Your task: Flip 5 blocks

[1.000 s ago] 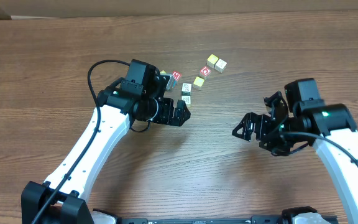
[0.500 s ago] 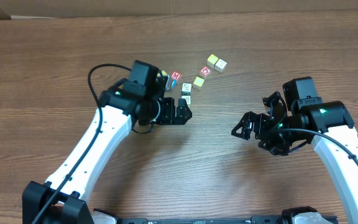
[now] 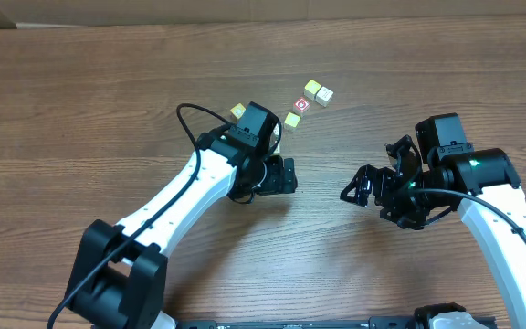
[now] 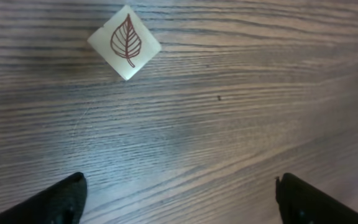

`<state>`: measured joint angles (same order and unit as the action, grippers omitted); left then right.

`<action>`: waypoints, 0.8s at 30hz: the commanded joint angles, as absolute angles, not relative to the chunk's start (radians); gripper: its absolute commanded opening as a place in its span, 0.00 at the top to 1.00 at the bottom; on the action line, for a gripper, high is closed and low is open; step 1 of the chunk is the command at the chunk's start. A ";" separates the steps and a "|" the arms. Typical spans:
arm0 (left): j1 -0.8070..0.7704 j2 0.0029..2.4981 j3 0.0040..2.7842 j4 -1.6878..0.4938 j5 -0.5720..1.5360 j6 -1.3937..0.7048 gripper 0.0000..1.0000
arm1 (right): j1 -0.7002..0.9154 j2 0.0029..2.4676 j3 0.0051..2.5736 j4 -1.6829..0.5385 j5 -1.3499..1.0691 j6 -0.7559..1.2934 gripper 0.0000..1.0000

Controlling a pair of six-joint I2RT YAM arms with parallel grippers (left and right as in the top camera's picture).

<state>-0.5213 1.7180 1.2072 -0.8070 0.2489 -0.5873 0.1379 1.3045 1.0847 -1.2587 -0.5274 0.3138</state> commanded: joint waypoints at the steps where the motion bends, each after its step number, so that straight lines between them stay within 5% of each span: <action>1: -0.516 1.753 1.226 -0.804 0.200 -0.661 0.17 | 0.136 1.298 1.113 -1.261 -0.533 0.310 0.00; 9: -0.507 1.882 1.227 -0.748 0.135 -0.765 0.18 | 0.136 1.298 1.113 -1.274 -0.533 0.310 0.00; 24: -0.503 1.909 1.236 -0.614 0.044 -0.906 0.47 | 0.136 1.298 1.113 -1.277 -0.503 0.307 0.00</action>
<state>-0.5087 1.9079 1.2140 -0.6201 0.0906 -0.8623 0.1379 1.3045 1.0851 -1.2770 -0.5194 0.3138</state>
